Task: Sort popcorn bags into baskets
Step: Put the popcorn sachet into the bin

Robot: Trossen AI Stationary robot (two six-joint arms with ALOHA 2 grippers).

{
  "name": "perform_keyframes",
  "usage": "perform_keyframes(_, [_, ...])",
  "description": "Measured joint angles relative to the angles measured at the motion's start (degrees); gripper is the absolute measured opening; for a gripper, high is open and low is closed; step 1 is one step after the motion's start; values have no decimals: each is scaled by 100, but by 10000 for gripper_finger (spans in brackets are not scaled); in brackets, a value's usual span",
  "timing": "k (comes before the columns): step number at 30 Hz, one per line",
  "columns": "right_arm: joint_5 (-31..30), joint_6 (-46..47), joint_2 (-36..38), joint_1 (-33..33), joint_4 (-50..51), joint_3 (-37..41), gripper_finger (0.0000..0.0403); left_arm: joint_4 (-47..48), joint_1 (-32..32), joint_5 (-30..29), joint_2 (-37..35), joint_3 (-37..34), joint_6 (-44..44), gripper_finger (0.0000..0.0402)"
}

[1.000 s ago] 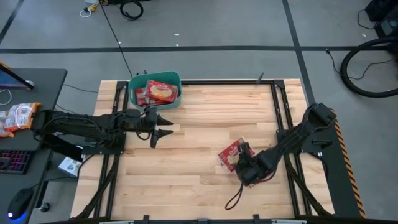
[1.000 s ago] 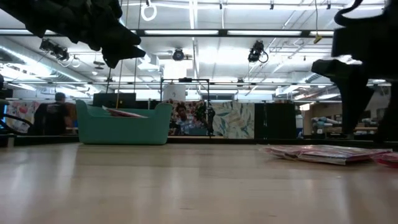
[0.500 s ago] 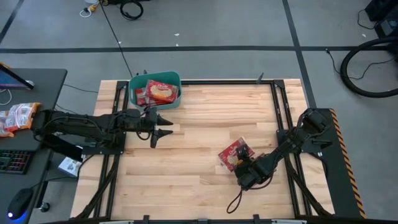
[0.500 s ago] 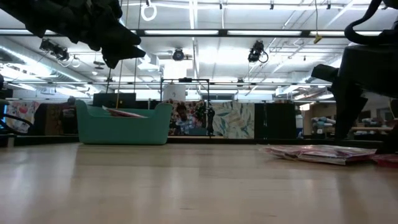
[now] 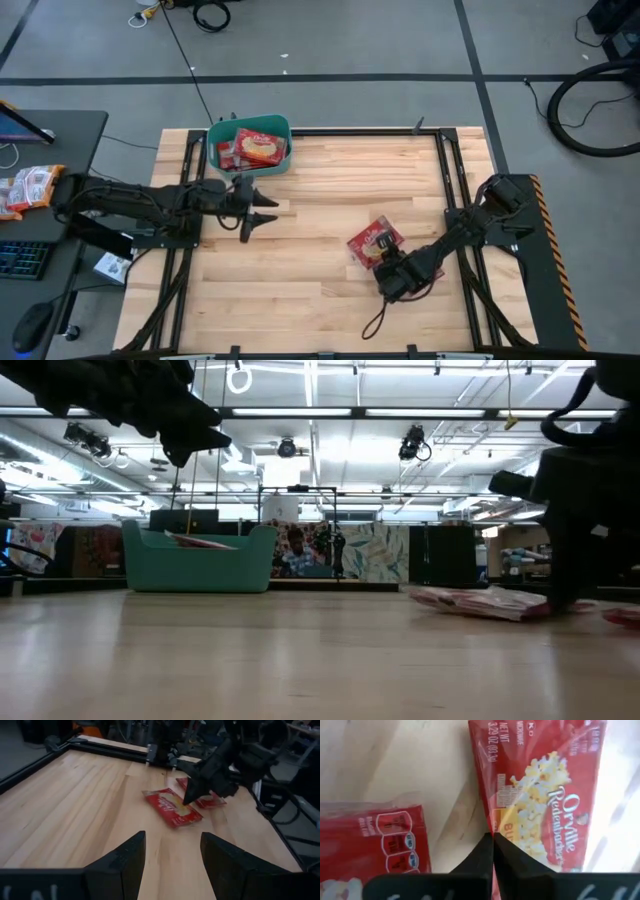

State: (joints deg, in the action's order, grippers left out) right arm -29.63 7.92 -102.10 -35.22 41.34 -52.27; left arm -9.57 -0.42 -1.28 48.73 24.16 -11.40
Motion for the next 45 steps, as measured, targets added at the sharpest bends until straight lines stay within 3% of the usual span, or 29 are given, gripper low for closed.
perform_keyframes(5, [37, -36, 79, 15, 228, -247, 6, 12, -301, -103, 29, 0, 489, 194])
perform_keyframes(11, [31, -138, 348, 115, 352, -686, 4, -28, -527, -680, 50, 0, 468, 194])
perform_keyframes(15, [-362, -397, 481, 260, 348, -1047, 3, -372, -673, -1189, 50, 0, 414, 194])
perform_keyframes(20, [-884, -943, 494, 767, 241, -1596, 2, -1147, -824, -2136, 42, 0, 501, 194])
perform_keyframes(25, [-920, -1714, 494, 1430, -420, -1950, 2, -1636, -851, -2265, 33, 0, 897, 194])
perform_keyframes(30, [-549, -2472, 494, 2098, -1141, -2200, 1, -1664, -864, -2271, -17, 0, 1400, 194])
perform_keyframes(35, [-128, -2567, 494, 2759, -1646, -2493, 1, -1551, -994, -2395, -116, 0, 1978, 194])
perform_keyframes(40, [185, -2726, 472, 3106, -1931, -2730, 0, -793, -1077, -2487, -711, 0, 2167, 190])
perform_keyframes(45, [1283, -2303, 448, 3271, -1947, -2727, 9, 410, -1076, -2333, -1453, 0, 1645, 183])
